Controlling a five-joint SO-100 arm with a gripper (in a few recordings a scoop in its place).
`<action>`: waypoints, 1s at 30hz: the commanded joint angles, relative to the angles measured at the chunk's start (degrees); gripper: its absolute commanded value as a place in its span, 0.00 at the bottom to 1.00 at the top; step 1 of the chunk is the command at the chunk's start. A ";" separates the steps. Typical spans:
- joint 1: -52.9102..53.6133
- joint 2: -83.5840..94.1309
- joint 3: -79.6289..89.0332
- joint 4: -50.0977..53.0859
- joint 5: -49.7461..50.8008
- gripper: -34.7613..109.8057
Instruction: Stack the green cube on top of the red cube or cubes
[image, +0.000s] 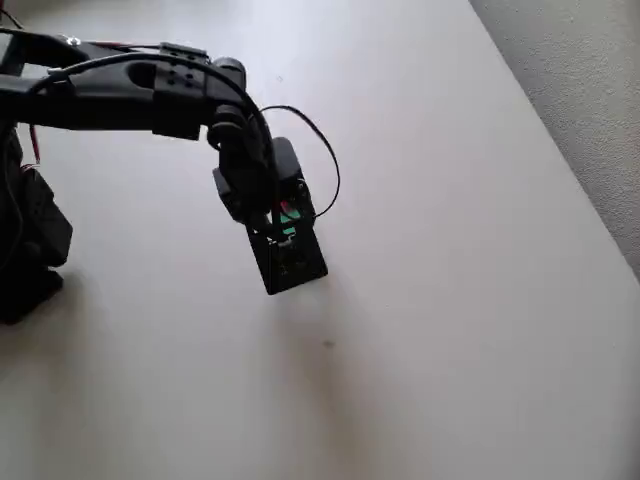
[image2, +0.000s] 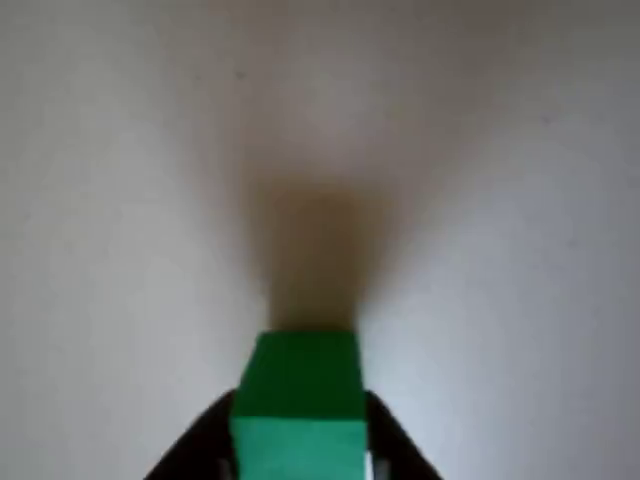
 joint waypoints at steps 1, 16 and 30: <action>0.18 0.70 -4.39 1.23 0.26 0.27; -1.76 13.10 -6.68 9.23 0.09 0.27; -7.56 17.84 -11.43 16.08 2.37 0.27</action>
